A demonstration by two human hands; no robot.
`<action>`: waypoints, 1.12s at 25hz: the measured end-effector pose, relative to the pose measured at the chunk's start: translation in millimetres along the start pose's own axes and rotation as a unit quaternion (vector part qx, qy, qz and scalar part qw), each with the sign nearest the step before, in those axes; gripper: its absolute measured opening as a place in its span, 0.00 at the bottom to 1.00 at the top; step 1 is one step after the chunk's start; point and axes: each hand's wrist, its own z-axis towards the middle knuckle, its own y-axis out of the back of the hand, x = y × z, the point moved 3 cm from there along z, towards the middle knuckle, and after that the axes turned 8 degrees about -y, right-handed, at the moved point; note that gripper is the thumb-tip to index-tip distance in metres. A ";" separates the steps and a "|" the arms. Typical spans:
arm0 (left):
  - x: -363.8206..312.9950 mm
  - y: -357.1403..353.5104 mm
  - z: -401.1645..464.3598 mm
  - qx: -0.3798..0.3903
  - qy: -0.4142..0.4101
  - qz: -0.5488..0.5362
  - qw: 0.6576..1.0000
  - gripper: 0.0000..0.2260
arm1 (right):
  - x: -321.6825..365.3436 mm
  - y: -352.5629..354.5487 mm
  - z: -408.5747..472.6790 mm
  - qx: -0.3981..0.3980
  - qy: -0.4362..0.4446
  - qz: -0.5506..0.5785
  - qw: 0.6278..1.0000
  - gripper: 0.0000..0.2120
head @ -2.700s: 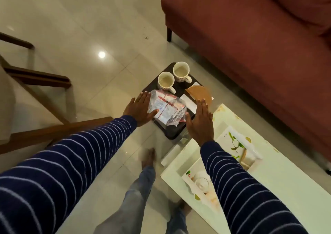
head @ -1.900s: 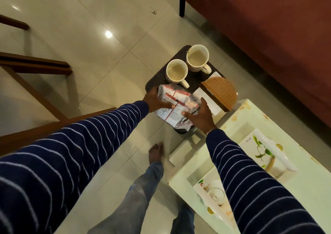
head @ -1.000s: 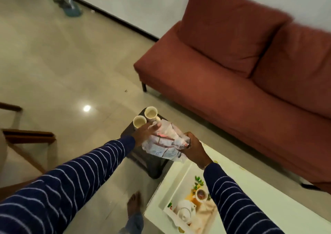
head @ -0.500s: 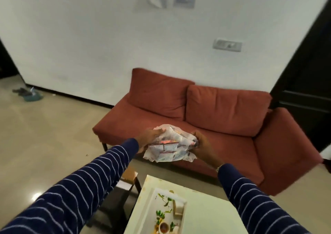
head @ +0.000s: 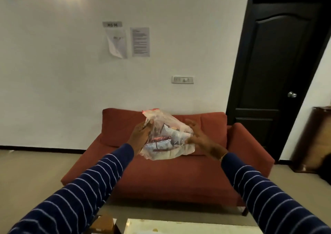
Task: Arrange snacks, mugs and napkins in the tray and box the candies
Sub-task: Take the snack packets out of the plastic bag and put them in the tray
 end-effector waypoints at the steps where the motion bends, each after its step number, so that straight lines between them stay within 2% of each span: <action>1: -4.8 -1.4 4.9 0.005 -0.009 -0.002 1.000 0.21 | 2.1 5.0 0.1 -0.017 -0.017 0.083 0.996 0.35; 3: -15.7 -8.0 10.8 0.032 -0.026 -0.013 0.999 0.19 | 6.0 9.1 3.8 -0.009 -0.050 0.173 0.984 0.32; 6: -25.1 -17.2 6.6 0.089 -0.045 -0.029 0.995 0.13 | 13.4 6.0 6.6 0.021 -0.099 0.150 0.983 0.30; 8: -20.3 -18.1 2.5 0.107 -0.037 -0.041 0.993 0.14 | 19.9 2.0 9.5 -0.028 -0.102 0.139 0.985 0.27; 11: -6.6 -5.0 -3.2 0.093 0.013 -0.065 0.993 0.16 | 28.4 -1.4 12.3 -0.149 -0.046 0.106 0.982 0.20; 13: 1.1 5.3 -4.1 0.081 0.025 -0.086 0.993 0.16 | 31.9 -9.8 10.2 -0.177 -0.013 0.100 0.979 0.13; 15: 1.7 12.6 0.3 0.053 0.000 -0.107 0.993 0.16 | 35.1 -19.4 5.9 -0.175 -0.004 0.104 0.979 0.06; 17: -3.8 19.5 5.7 0.024 -0.029 -0.124 0.992 0.14 | 36.6 -24.8 0.0 -0.155 -0.013 0.103 0.982 0.09; 20: -14.1 26.4 15.9 -0.005 -0.048 -0.154 0.987 0.17 | 28.4 -22.4 -0.6 -0.123 -0.029 0.093 0.988 0.23; 23: -16.1 27.5 22.6 -0.049 -0.076 -0.109 0.990 0.10 | 20.9 -16.4 0.1 -0.099 -0.043 0.096 0.989 0.19; 24: -17.7 25.4 23.9 -0.063 -0.082 -0.097 0.990 0.09 | 21.1 -12.5 1.4 -0.117 -0.046 0.095 0.987 0.22; 26: -25.4 18.1 25.9 -0.079 -0.100 -0.063 0.990 0.11 | 25.8 0.3 4.5 -0.217 -0.046 0.032 0.975 0.37; 27: -29.8 12.4 26.7 -0.082 -0.110 -0.039 0.990 0.12 | 33.0 7.0 5.0 -0.290 -0.023 -0.052 0.955 0.43; 28: -34.2 5.6 27.4 -0.081 -0.119 -0.016 0.990 0.14 | 43.8 11.6 5.5 -0.345 0.028 -0.165 0.924 0.44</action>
